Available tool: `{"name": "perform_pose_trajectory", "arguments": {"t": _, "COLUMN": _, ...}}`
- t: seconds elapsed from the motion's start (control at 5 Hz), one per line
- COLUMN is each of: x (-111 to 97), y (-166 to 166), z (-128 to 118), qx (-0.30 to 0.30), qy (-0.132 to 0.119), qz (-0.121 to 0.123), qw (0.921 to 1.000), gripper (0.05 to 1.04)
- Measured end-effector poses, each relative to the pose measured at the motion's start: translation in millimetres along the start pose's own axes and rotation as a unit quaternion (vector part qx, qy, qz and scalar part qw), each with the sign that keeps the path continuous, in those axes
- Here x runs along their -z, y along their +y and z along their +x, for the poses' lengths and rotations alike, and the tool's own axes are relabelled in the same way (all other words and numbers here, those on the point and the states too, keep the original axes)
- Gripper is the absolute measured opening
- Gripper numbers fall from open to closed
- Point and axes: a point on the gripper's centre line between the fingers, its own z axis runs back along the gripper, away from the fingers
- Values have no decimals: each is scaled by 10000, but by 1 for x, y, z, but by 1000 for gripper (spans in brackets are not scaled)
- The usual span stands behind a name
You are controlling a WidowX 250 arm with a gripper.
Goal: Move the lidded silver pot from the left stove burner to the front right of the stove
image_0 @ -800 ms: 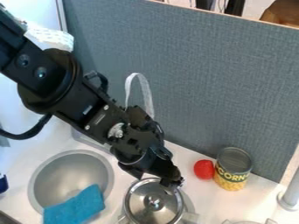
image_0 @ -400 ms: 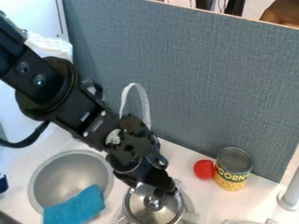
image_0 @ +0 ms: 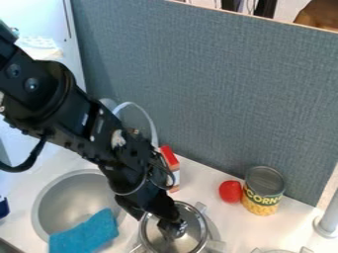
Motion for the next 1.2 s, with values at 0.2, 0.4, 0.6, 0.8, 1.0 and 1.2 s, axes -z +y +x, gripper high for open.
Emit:
{"name": "perform_pose_trajectory", "arguments": {"t": 0.2, "x": 0, "y": 6, "z": -10, "qx": 331, "qy": 278, "qz": 165, "qw": 9989, "gripper": 1004}}
{"name": "perform_pose_trajectory", "arguments": {"t": 0.4, "x": 0, "y": 14, "z": -20, "qx": 450, "qy": 439, "qz": 164, "qw": 9979, "gripper": 1004}}
{"name": "perform_pose_trajectory", "arguments": {"t": 0.6, "x": 7, "y": 20, "z": -26, "qx": 424, "qy": 399, "qz": 361, "qw": 9976, "gripper": 1004}}
{"name": "perform_pose_trajectory", "arguments": {"t": 0.8, "x": 23, "y": 19, "z": -37, "qx": 514, "qy": 639, "qz": 478, "qw": 9955, "gripper": 1004}}
{"name": "perform_pose_trajectory", "arguments": {"t": 1.0, "x": 37, "y": 13, "z": -36, "qx": 613, "qy": 816, "qz": 485, "qw": 9936, "gripper": 1004}}
{"name": "perform_pose_trajectory", "arguments": {"t": 1.2, "x": 49, "y": 11, "z": -39, "qx": 696, "qy": 977, "qz": 554, "qw": 9912, "gripper": 1004}}
